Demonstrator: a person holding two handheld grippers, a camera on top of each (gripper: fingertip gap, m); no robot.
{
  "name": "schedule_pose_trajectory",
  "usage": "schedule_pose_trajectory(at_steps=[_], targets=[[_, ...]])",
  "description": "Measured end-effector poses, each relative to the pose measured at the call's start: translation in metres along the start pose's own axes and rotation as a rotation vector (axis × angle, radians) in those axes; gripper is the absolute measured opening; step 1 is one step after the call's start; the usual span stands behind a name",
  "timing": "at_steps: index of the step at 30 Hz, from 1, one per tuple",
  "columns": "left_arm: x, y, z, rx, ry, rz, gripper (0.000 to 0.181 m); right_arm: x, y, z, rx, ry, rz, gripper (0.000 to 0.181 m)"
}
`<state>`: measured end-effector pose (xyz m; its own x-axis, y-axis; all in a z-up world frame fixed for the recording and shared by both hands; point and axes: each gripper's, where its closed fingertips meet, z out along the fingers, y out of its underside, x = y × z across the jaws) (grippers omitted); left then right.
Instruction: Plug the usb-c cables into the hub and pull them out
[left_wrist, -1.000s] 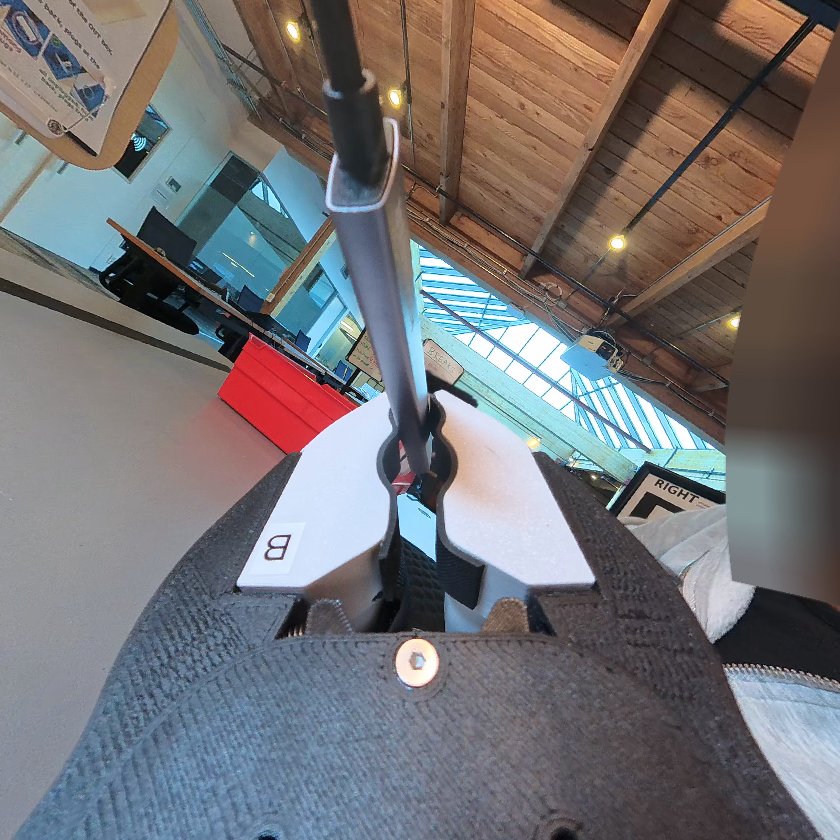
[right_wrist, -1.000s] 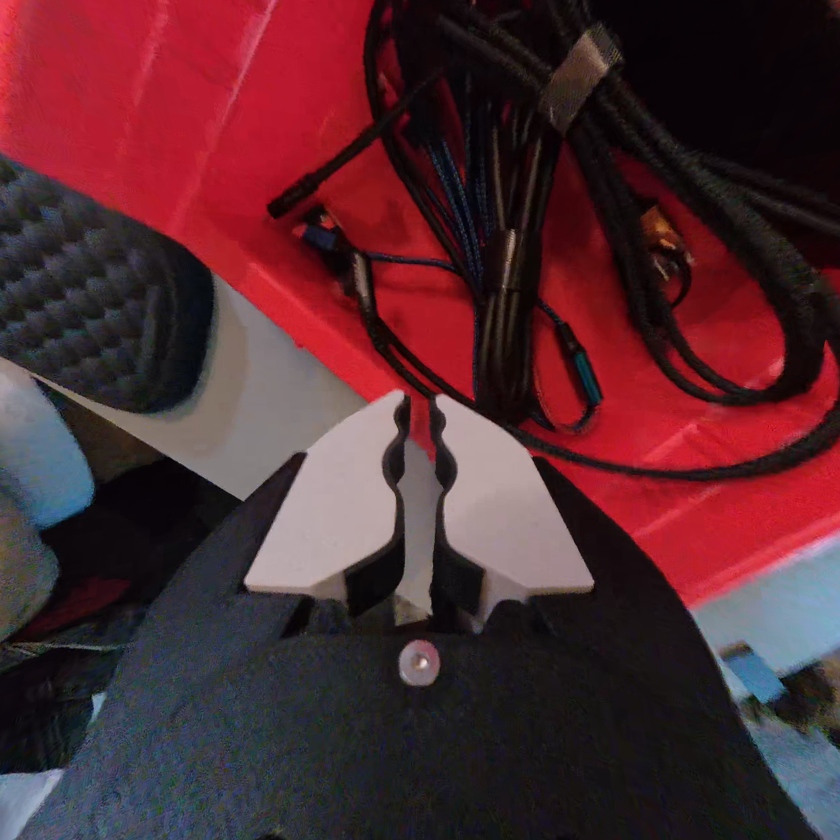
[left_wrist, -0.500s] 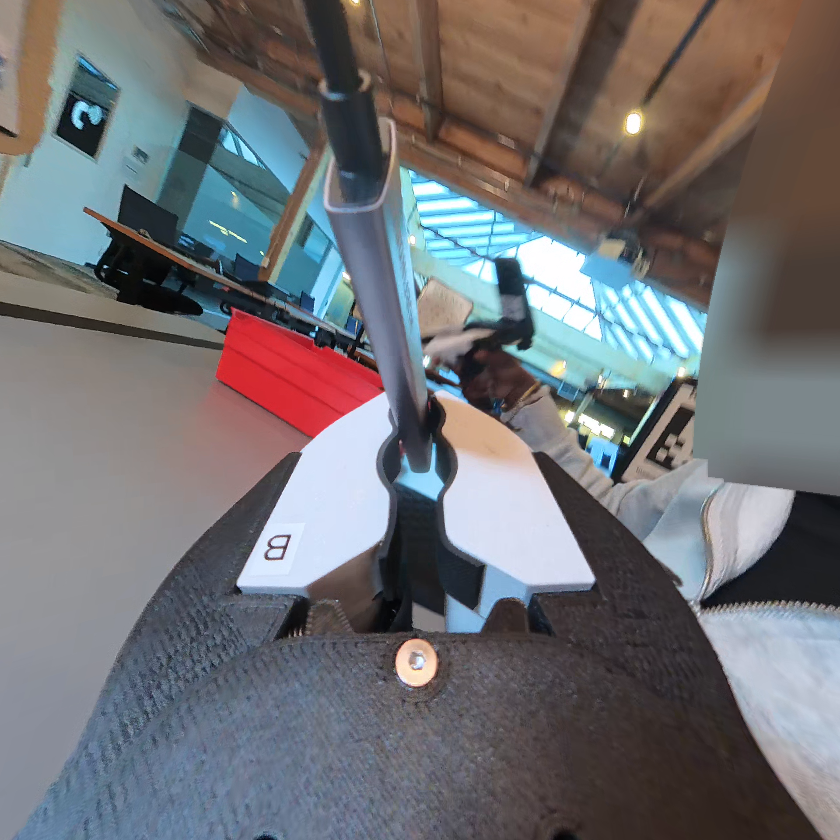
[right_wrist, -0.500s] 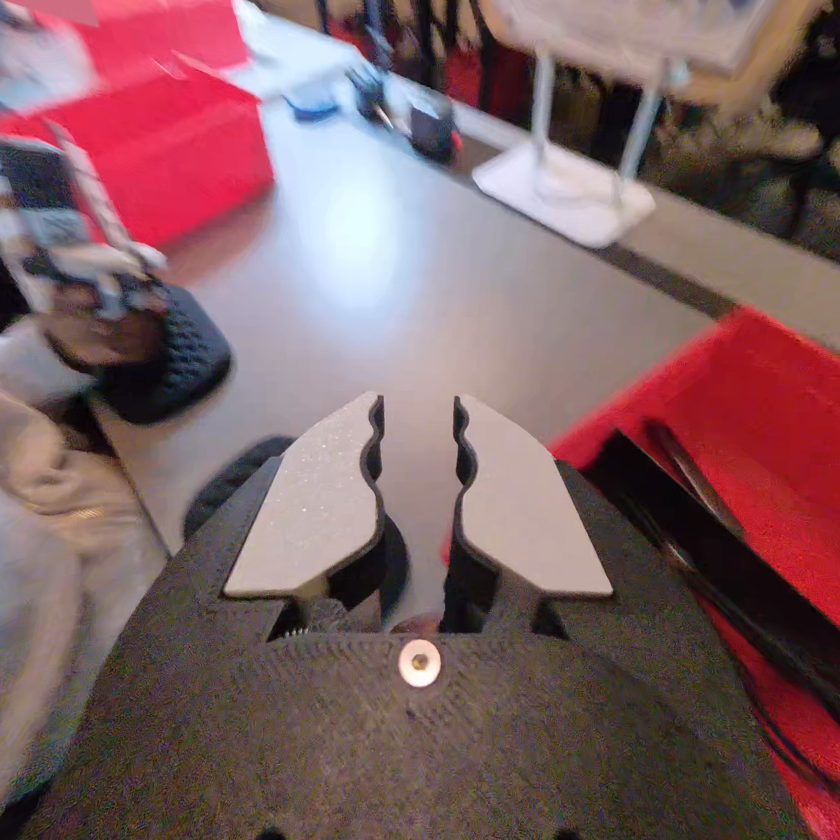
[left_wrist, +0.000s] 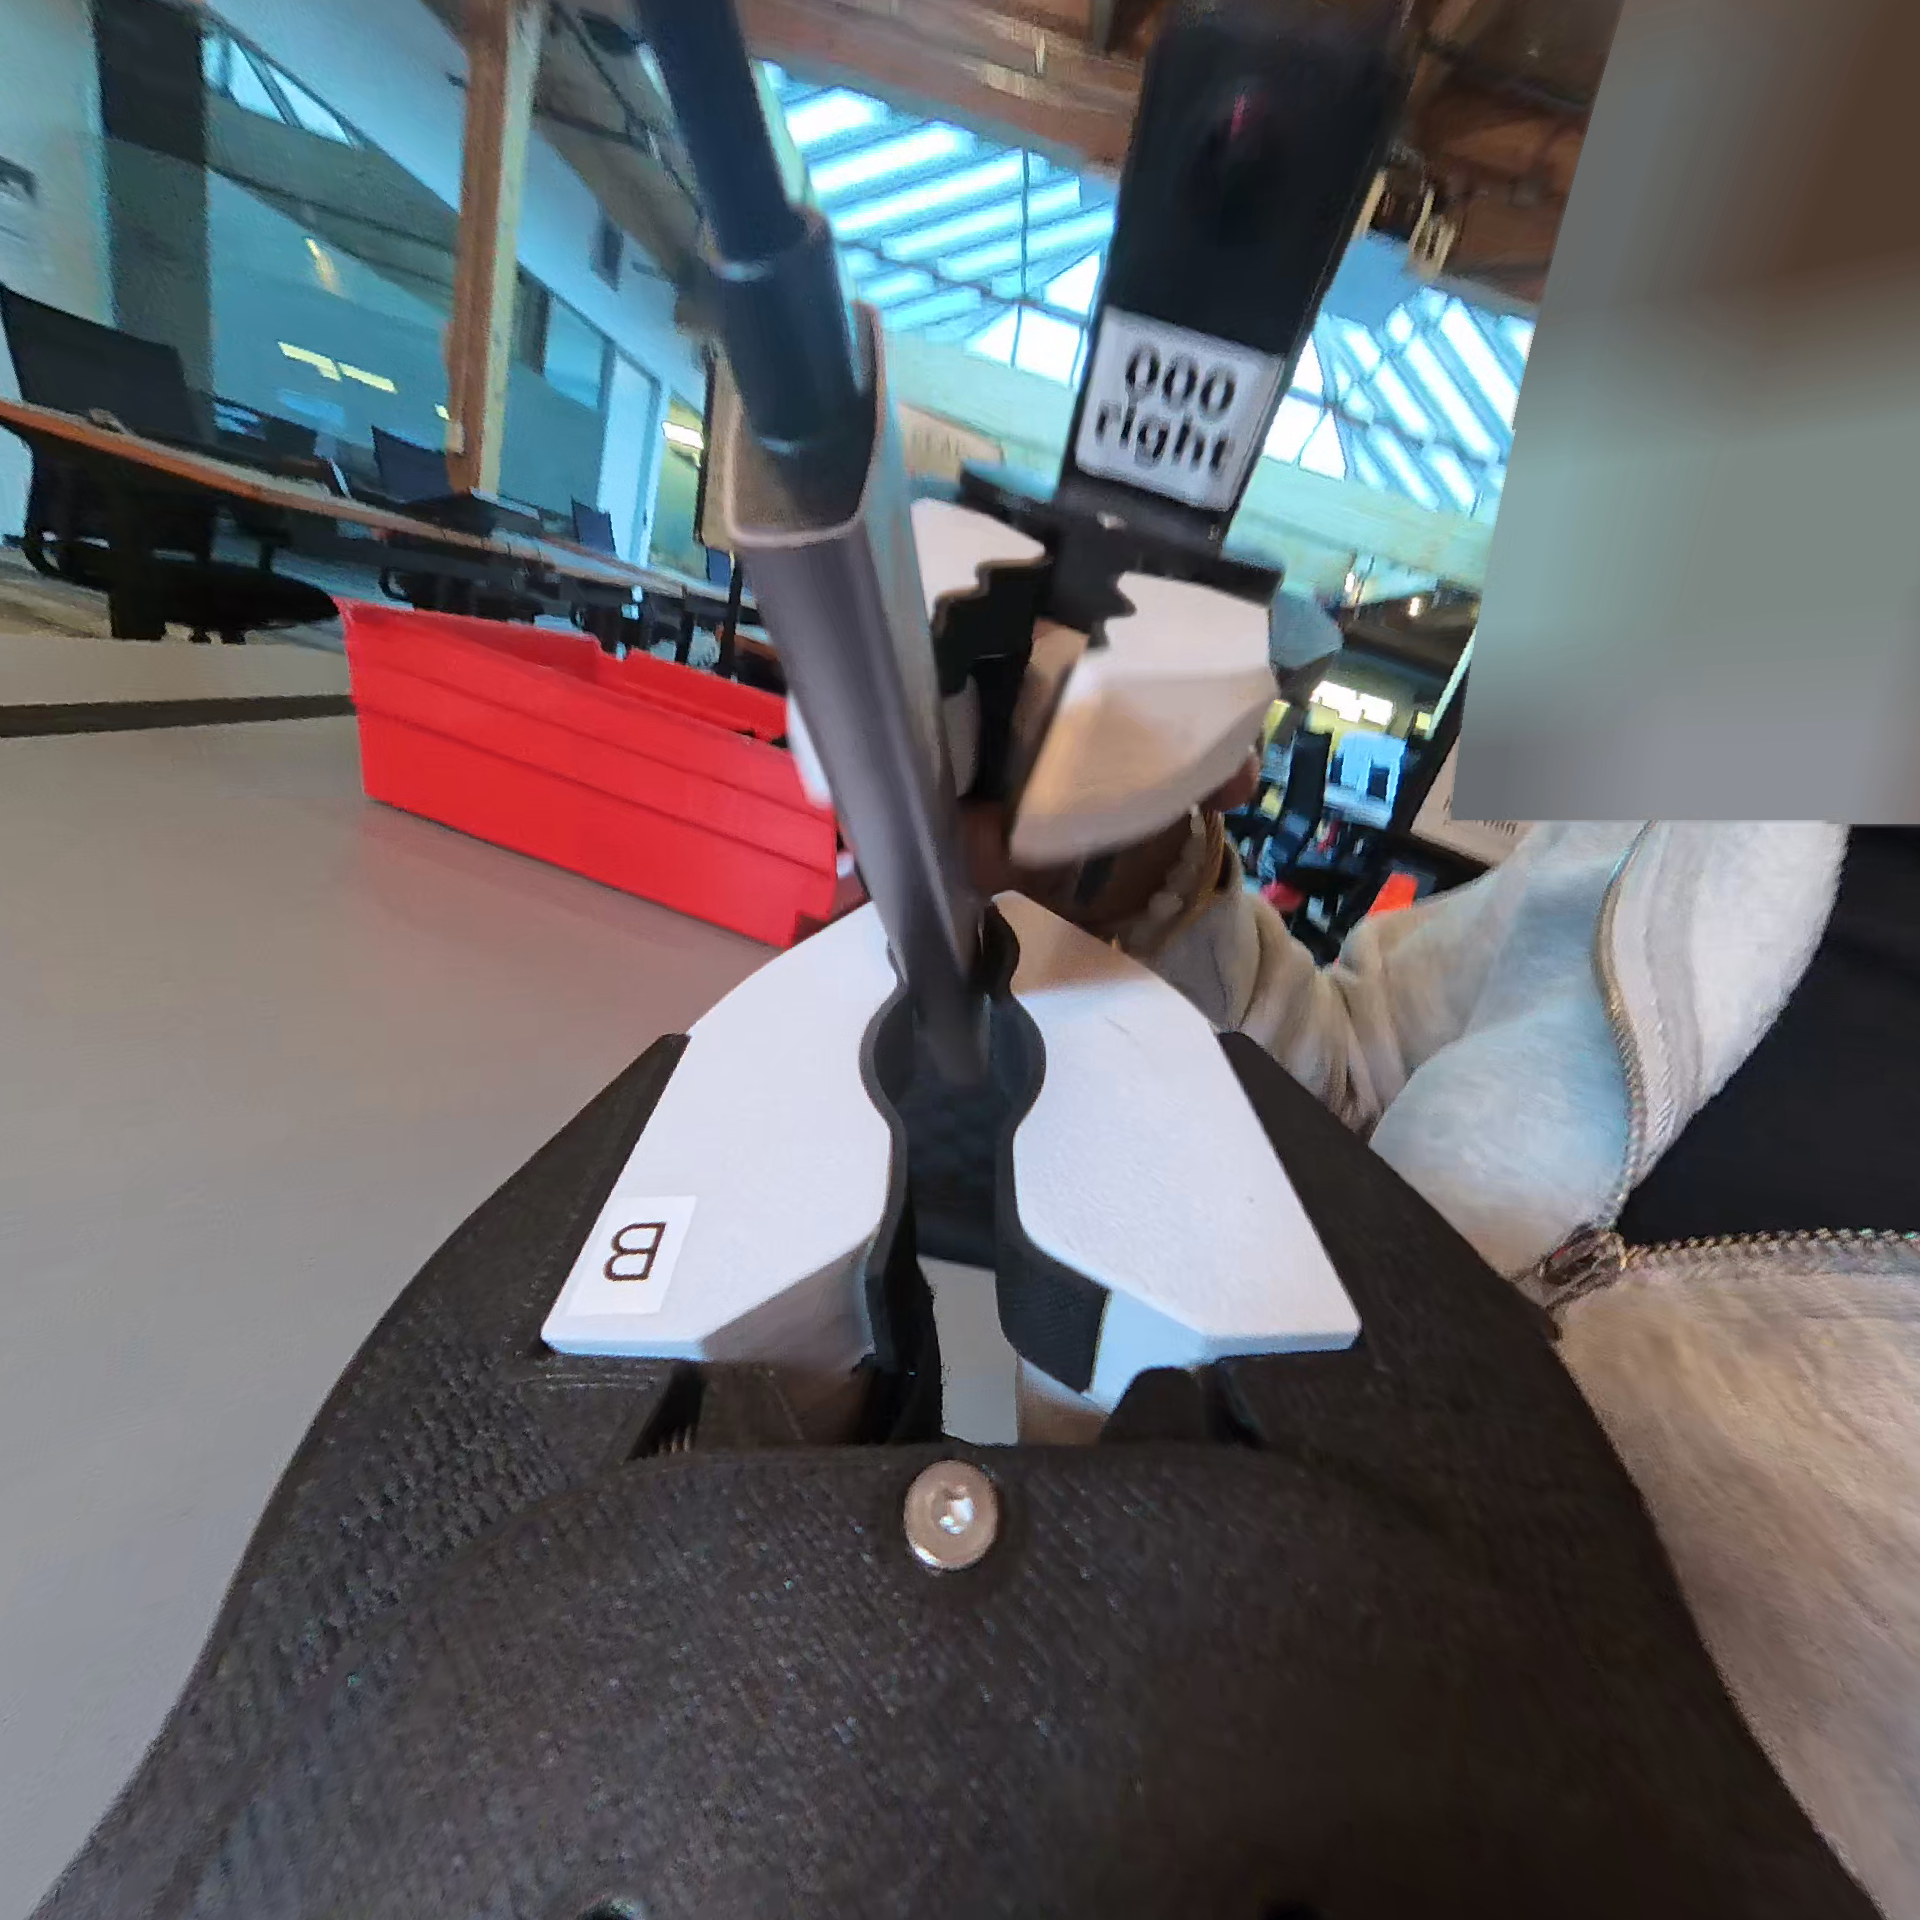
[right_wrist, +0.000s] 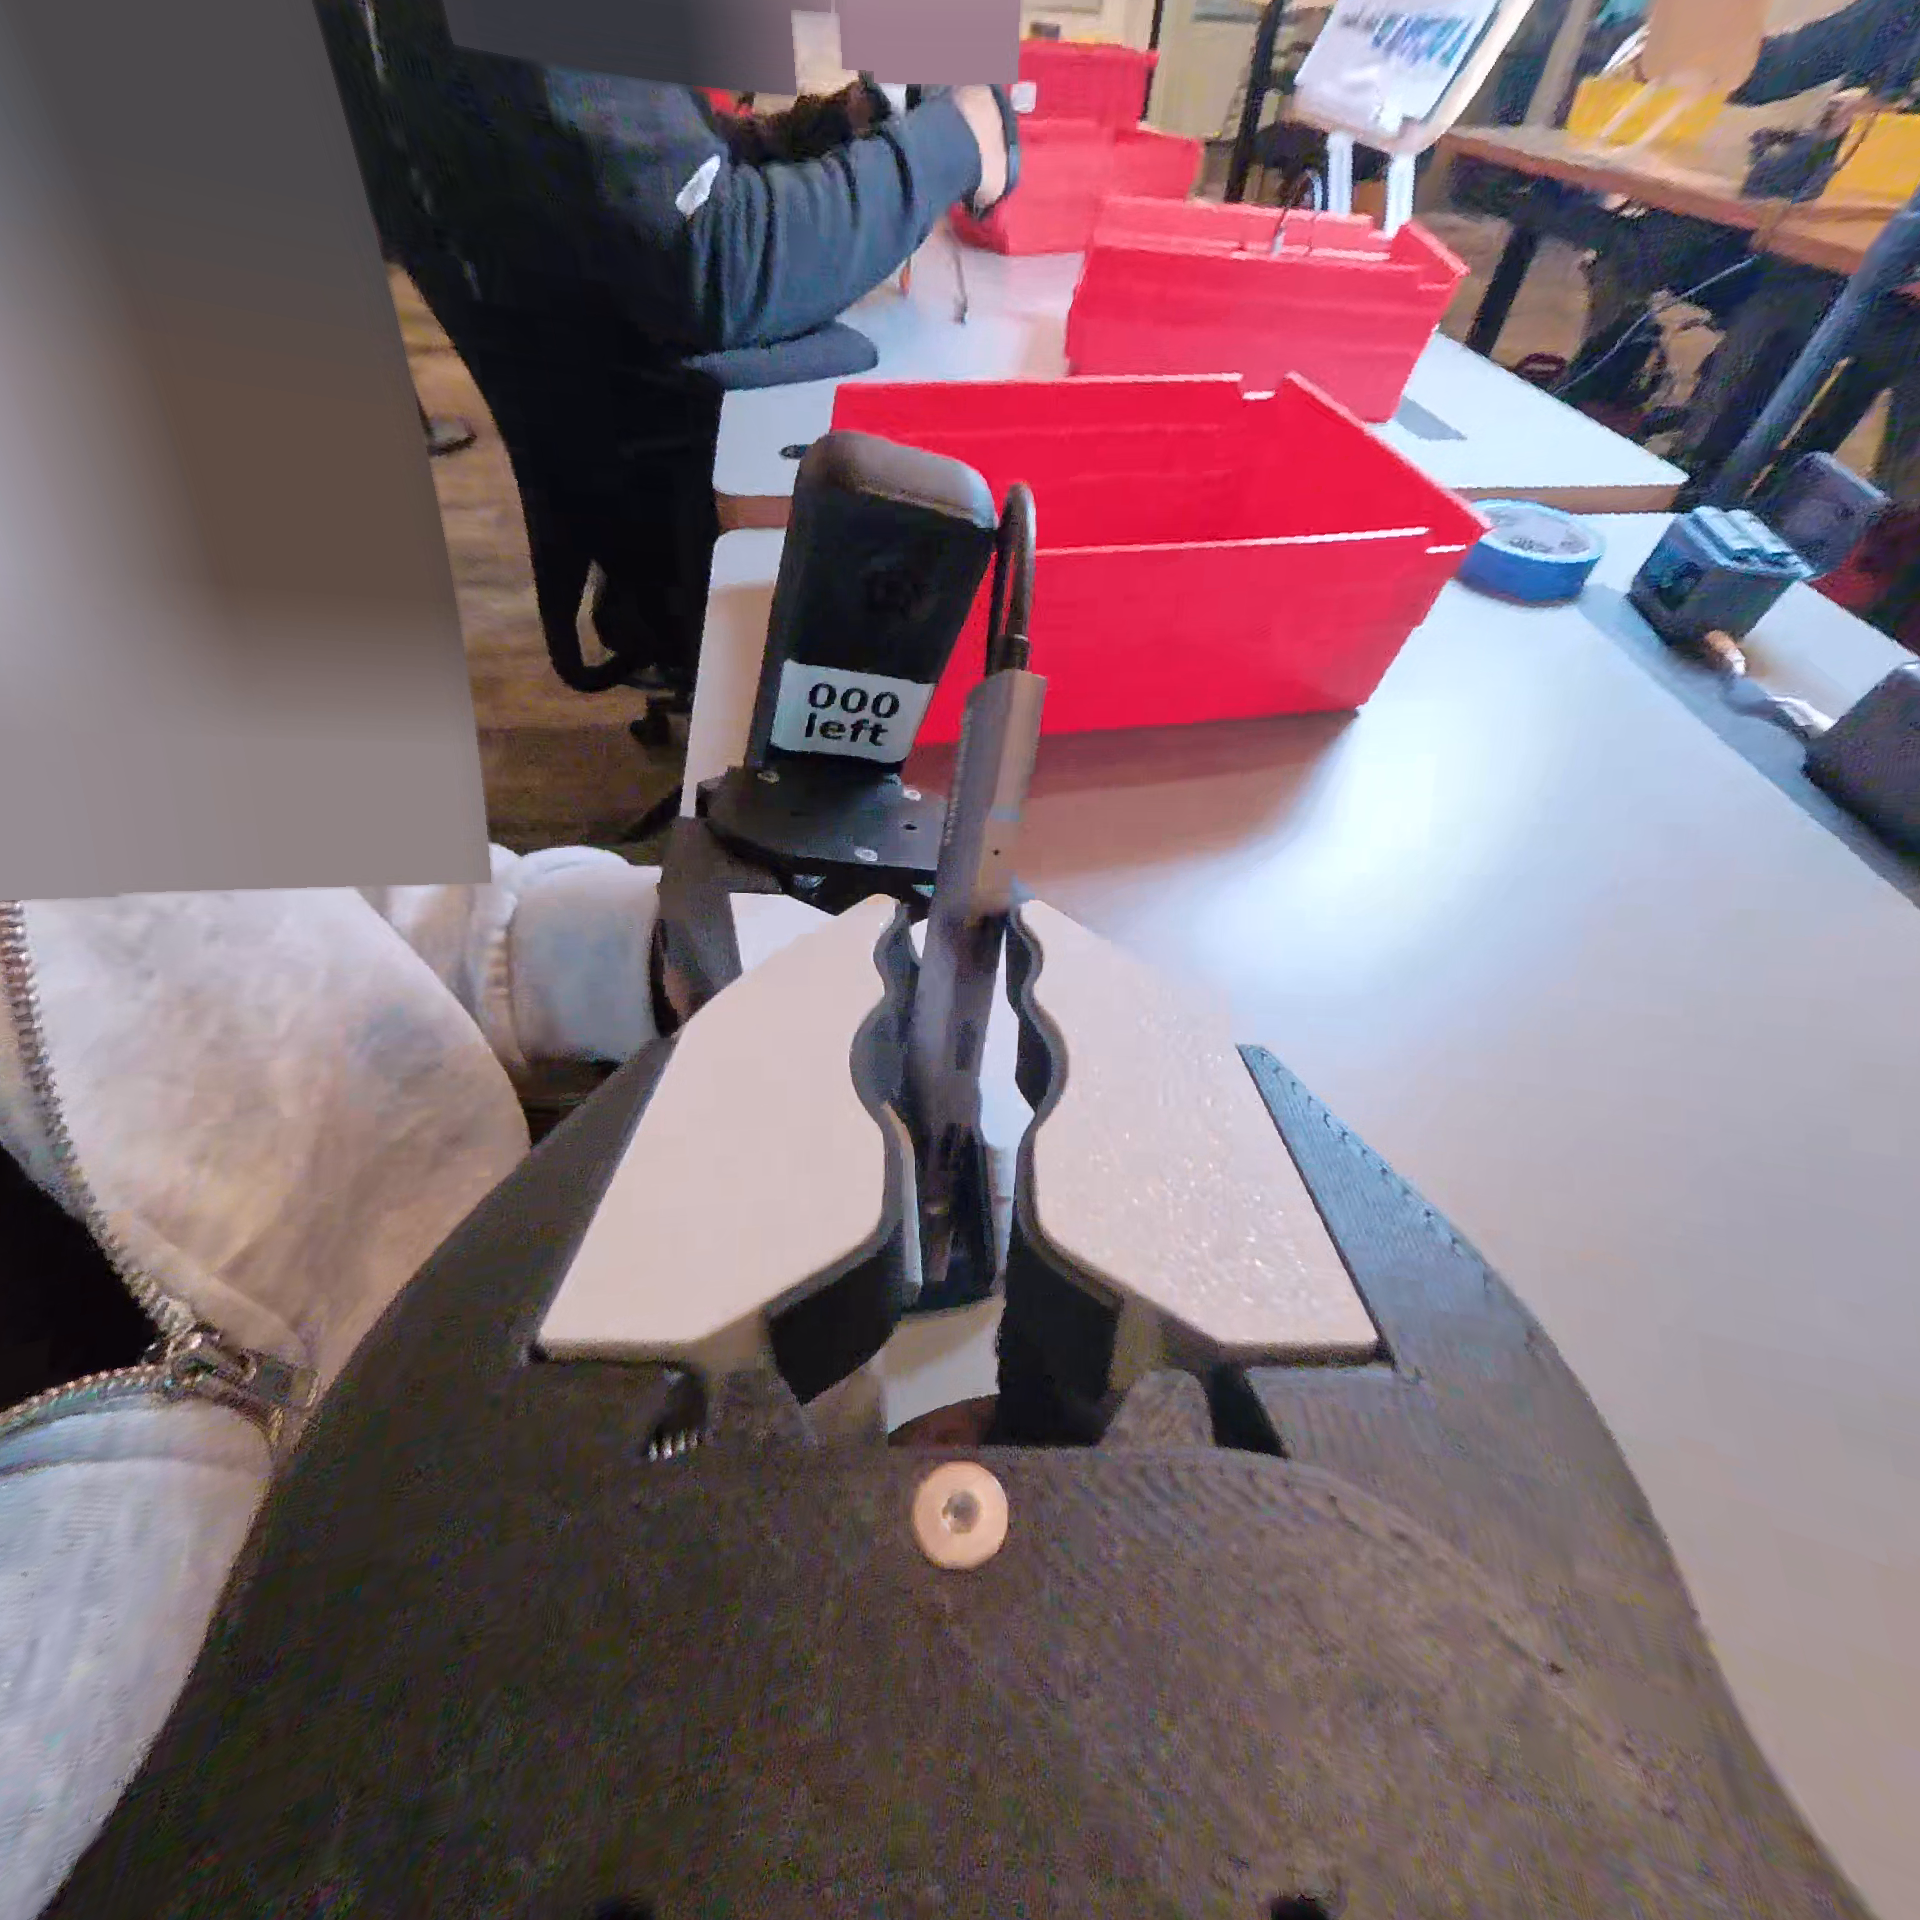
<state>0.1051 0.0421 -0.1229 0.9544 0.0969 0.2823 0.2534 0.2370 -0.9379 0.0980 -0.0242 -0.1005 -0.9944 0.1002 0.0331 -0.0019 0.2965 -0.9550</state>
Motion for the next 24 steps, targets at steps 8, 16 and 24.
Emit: schedule_pose_trajectory(at_steps=[8, 16, 24], targets=[[0.007, 0.008, 0.006, -0.063, 0.006, 0.069, 0.018, -0.002, -0.015, -0.017, 0.099, 0.043, -0.003, 0.008], [0.019, -0.004, 0.002, 0.038, 0.034, 0.171, 0.050, 0.079, -0.074, -0.206, 0.314, 0.685, -0.178, 0.009], [0.013, -0.013, -0.003, 0.107, 0.020, 0.114, 0.050, 0.154, -0.039, -0.376, -0.391, 1.147, -0.381, 0.009]])
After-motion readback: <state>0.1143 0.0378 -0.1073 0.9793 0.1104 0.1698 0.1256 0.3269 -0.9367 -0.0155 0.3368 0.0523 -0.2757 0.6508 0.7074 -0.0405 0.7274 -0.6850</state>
